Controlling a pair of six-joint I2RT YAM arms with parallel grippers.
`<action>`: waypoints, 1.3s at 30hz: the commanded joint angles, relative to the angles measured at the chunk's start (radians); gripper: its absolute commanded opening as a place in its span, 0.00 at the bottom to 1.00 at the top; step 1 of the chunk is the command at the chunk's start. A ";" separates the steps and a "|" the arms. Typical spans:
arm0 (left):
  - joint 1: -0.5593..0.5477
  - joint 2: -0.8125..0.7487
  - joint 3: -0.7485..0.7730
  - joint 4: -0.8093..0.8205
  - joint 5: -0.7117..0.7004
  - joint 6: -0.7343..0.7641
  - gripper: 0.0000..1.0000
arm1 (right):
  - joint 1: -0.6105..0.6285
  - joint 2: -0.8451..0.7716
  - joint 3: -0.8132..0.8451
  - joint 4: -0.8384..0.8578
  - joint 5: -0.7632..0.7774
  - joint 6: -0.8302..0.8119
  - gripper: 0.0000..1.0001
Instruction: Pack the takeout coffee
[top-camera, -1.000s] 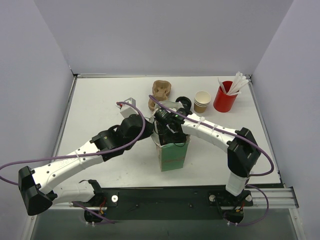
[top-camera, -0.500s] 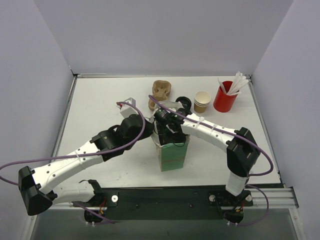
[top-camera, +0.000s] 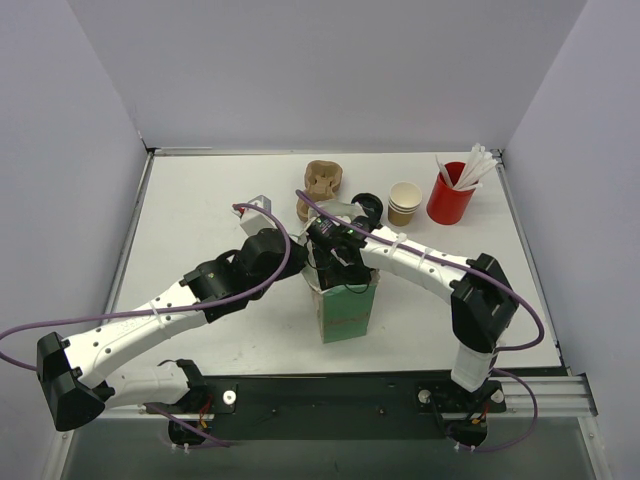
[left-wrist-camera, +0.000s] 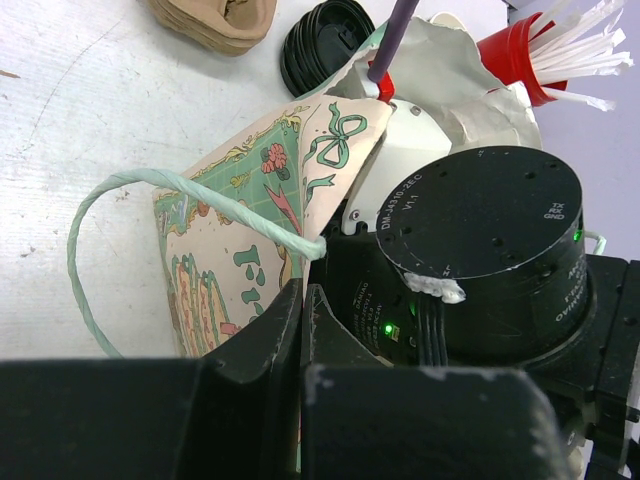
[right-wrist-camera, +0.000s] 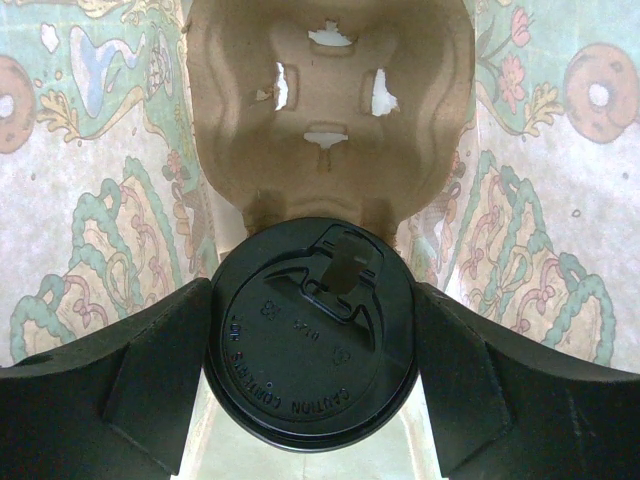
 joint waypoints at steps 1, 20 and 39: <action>-0.003 -0.034 0.002 0.032 -0.011 -0.005 0.00 | 0.013 0.120 -0.085 -0.136 -0.011 -0.011 0.40; -0.005 -0.017 0.018 0.035 -0.009 0.001 0.00 | 0.013 0.066 0.000 -0.215 0.027 -0.008 0.48; -0.001 -0.011 0.018 0.030 -0.009 -0.002 0.00 | 0.013 0.075 0.017 -0.230 0.018 -0.014 0.48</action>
